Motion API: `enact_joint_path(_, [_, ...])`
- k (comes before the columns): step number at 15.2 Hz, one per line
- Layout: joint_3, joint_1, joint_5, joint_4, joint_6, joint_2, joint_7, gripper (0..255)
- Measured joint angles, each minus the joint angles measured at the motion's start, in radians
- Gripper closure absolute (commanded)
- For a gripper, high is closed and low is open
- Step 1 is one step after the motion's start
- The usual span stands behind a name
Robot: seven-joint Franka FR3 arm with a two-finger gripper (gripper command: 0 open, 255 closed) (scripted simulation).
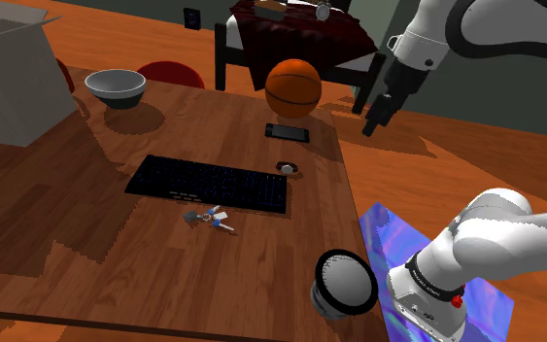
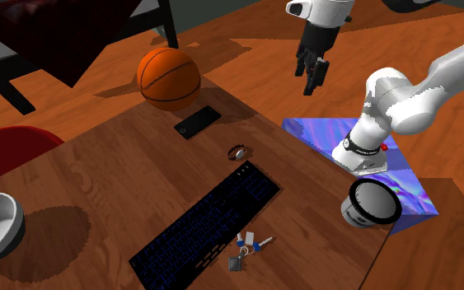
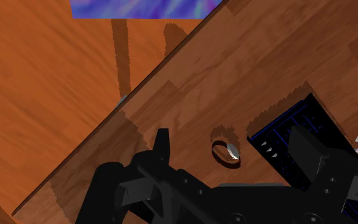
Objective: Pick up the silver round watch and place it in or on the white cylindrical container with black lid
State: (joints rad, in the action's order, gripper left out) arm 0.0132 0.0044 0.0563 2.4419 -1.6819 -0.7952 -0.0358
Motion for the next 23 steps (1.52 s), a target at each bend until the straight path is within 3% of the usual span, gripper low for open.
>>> enact_joint_path(3, [-0.017, 0.014, 0.003, 0.012, -0.043, 0.033, -0.044, 0])
enact_joint_path(10, [-0.115, 0.094, 0.036, 0.016, -0.263, 0.255, -0.318, 0])
enact_joint_path(19, [-0.193, 0.218, 0.18, -0.106, -0.454, 0.609, -0.71, 0])
enact_joint_path(23, [-0.197, 0.241, 0.238, -0.136, -0.501, 0.707, -0.828, 0])
